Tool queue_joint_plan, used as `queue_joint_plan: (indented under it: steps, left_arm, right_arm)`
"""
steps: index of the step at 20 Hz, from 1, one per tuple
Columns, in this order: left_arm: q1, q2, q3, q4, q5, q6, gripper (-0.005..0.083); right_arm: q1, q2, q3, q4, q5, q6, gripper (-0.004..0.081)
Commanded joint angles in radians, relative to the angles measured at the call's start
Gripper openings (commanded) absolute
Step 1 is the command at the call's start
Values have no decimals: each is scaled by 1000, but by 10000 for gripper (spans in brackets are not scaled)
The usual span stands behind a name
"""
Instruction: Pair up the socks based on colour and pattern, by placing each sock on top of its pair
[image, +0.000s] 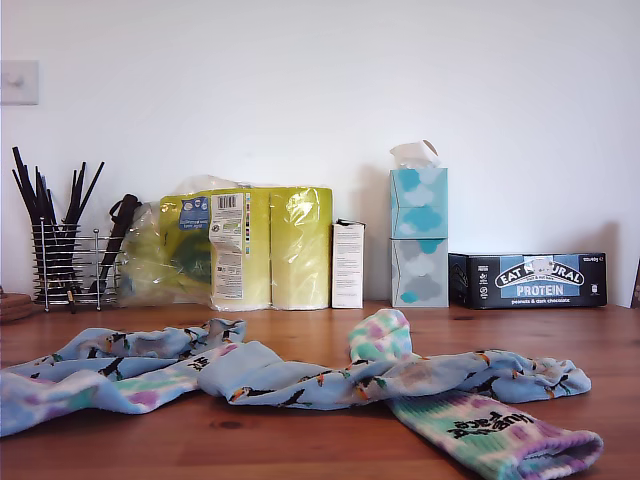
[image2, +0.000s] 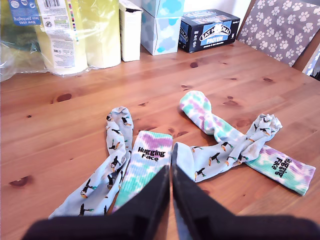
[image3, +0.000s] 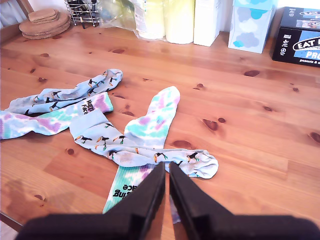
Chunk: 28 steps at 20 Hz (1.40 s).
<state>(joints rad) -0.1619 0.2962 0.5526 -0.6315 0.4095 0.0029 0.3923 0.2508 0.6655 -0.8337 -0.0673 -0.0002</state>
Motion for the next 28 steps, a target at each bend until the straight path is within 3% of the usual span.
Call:
queue_joint_plan:
  steps: [1,14,22,25,28]
  left_arm:
    - [-2,-7,-9,3,1,5,-24]
    - [-2,60,27,-25,8,9,-24]
    - [-111,431,241,-163,35,201,-23]
    - [-185,579,273,-151,37,272,-23]
    - [-266,700,288,-107,37,298,-23]
  right_arm:
    - [-7,2,-2,5,-1,0,-13]
    - [-6,55,38,0,-2,0,-13]
    - [-6,418,250,-185,-61,-94,-13]
    - [-6,574,301,-213,-61,-183,-13]
    - [-5,715,331,-220,-62,-188,-13]
